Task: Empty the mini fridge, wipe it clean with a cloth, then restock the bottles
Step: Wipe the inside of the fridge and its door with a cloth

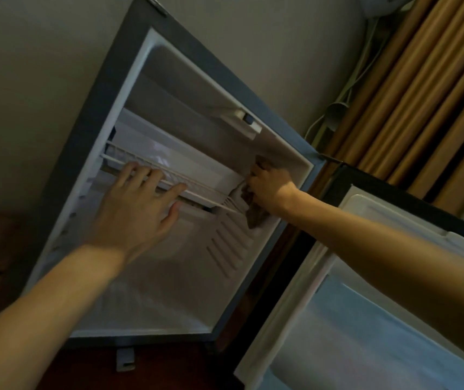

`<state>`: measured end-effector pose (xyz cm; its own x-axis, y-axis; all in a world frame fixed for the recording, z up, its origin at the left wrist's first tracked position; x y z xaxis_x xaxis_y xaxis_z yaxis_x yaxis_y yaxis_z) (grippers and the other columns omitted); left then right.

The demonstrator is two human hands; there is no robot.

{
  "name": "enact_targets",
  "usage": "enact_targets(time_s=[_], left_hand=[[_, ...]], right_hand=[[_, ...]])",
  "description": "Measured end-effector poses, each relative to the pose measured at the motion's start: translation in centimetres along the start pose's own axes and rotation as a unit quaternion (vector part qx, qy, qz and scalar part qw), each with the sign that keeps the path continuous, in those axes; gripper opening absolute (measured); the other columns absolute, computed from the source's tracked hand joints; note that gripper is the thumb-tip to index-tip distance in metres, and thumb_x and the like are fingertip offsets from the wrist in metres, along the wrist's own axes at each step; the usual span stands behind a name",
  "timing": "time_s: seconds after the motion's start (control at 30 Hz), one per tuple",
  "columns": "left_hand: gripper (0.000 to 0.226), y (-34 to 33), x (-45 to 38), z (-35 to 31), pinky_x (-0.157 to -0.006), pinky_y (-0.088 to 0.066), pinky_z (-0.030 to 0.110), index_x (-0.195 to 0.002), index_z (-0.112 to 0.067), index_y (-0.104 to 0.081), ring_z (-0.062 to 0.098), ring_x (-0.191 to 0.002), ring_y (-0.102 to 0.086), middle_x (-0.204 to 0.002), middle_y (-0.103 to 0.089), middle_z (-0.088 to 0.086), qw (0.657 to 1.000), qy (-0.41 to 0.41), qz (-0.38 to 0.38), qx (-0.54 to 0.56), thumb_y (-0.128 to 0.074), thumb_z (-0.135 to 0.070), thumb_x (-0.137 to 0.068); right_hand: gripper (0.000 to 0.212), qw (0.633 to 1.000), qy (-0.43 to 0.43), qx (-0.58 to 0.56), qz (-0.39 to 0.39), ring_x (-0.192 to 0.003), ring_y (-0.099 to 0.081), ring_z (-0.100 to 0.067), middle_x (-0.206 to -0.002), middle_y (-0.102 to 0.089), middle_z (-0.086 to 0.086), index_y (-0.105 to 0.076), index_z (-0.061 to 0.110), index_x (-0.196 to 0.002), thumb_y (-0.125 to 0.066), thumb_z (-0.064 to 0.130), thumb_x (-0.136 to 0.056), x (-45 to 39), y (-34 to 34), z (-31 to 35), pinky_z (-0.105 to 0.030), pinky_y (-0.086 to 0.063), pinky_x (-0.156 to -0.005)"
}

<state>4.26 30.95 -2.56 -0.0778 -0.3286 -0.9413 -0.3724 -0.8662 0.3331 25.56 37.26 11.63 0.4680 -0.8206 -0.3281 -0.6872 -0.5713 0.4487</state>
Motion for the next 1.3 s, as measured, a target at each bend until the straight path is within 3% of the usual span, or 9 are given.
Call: enact_targets(time_s=[0.23,0.47,0.57,0.67,0.8,0.93,1.1,1.2,1.3], left_hand=[[0.043,-0.4,0.1,0.3,-0.108,-0.035,0.054,-0.133,-0.018,-0.066,0.039,-0.109,-0.055,-0.117,-0.063,0.018,1.000,-0.016,-0.020,0.001,-0.049,-0.034,-0.097],[0.043,0.0,-0.2,-0.2,-0.104,-0.037,0.055,-0.128,-0.016,-0.070,0.041,-0.105,-0.056,-0.111,-0.064,0.020,1.000,0.004,-0.023,0.003,-0.050,-0.035,-0.095],[0.047,0.1,-0.5,-0.5,-0.104,-0.037,0.055,-0.126,-0.015,-0.070,0.042,-0.105,-0.055,-0.112,-0.064,0.021,1.000,0.022,0.013,-0.003,-0.046,-0.037,-0.093],[0.050,0.1,-0.7,-0.6,-0.103,-0.036,0.054,-0.126,-0.015,-0.070,0.042,-0.106,-0.055,-0.113,-0.064,0.021,0.999,0.030,0.033,-0.008,-0.043,-0.039,-0.091],[0.047,0.1,-0.6,-0.4,-0.105,-0.035,0.055,-0.126,-0.015,-0.071,0.042,-0.106,-0.055,-0.113,-0.065,0.021,0.999,0.025,0.018,-0.009,-0.046,-0.037,-0.093],[0.043,-0.2,-0.4,0.0,-0.104,-0.037,0.055,-0.128,-0.017,-0.069,0.041,-0.104,-0.054,-0.111,-0.063,0.019,1.000,-0.003,-0.005,0.001,-0.051,-0.035,-0.094],[0.044,-0.3,-0.4,0.2,-0.105,-0.037,0.055,-0.132,-0.020,-0.067,0.040,-0.108,-0.054,-0.114,-0.062,0.017,1.000,-0.006,0.006,-0.007,-0.052,-0.037,-0.094],[0.045,-0.4,-0.4,0.2,-0.106,-0.037,0.055,-0.131,-0.020,-0.067,0.041,-0.109,-0.055,-0.115,-0.062,0.018,1.000,-0.002,0.012,-0.009,-0.052,-0.038,-0.094],[0.046,-0.2,-0.5,0.0,-0.106,-0.035,0.055,-0.131,-0.019,-0.068,0.041,-0.109,-0.055,-0.114,-0.063,0.019,1.000,0.008,0.019,-0.009,-0.049,-0.038,-0.093]], right_hand=[[0.038,1.000,-0.024,-0.016,-0.001,-0.131,-0.043,-0.032,-0.130,-0.059,-0.009,-0.065,0.014,-0.122,-0.057,0.035,-0.091,-4.7,-2.2,0.5,-0.041,-0.049,-0.090],[0.048,0.998,-0.019,-0.028,0.049,-0.132,-0.040,-0.033,-0.138,-0.051,-0.013,-0.056,0.011,-0.132,-0.059,0.039,-0.092,0.5,0.0,0.1,-0.041,-0.046,-0.093],[0.043,1.000,0.020,-0.002,0.012,-0.132,-0.039,-0.033,-0.130,-0.053,-0.007,-0.064,0.016,-0.118,-0.064,0.044,-0.086,4.1,1.3,-0.2,-0.039,-0.047,-0.076],[0.031,1.000,0.022,0.006,-0.006,-0.137,-0.035,-0.031,-0.128,-0.055,-0.006,-0.064,0.017,-0.118,-0.060,0.029,-0.089,5.0,1.5,-0.6,-0.039,-0.046,-0.070],[0.026,0.999,0.027,0.015,-0.015,-0.118,-0.056,-0.040,-0.108,-0.066,-0.013,-0.074,0.010,-0.095,-0.080,0.022,-0.073,3.1,1.0,0.3,-0.035,-0.049,-0.058],[0.042,0.999,-0.008,0.043,0.024,-0.140,-0.032,-0.038,-0.147,-0.043,-0.014,-0.056,0.008,-0.135,-0.053,0.027,-0.097,-0.9,-0.8,1.0,-0.045,-0.045,-0.098],[0.038,0.999,-0.026,0.017,0.018,-0.119,-0.056,-0.039,-0.122,-0.065,-0.014,-0.073,0.009,-0.113,-0.076,0.025,-0.079,-3.4,-1.4,1.4,-0.043,-0.052,-0.088],[0.039,1.000,-0.015,0.005,0.027,-0.141,-0.031,-0.036,-0.145,-0.048,-0.012,-0.059,0.010,-0.134,-0.050,0.024,-0.099,-2.9,-1.3,1.6,-0.044,-0.039,-0.105],[0.038,0.999,-0.026,-0.001,0.046,-0.141,-0.029,-0.034,-0.147,-0.044,-0.011,-0.059,0.013,-0.132,-0.053,0.029,-0.098,-0.9,-0.9,1.0,-0.044,-0.045,-0.096]])
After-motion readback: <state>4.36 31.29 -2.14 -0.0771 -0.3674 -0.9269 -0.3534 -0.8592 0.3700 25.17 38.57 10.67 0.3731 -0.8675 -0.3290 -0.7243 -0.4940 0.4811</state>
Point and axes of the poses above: each hand's wrist, its own x-axis away from the middle knuckle, its own y-axis out of the back of the hand, z = x × y, the point moved 5 cm from there along -x, towards the middle knuckle
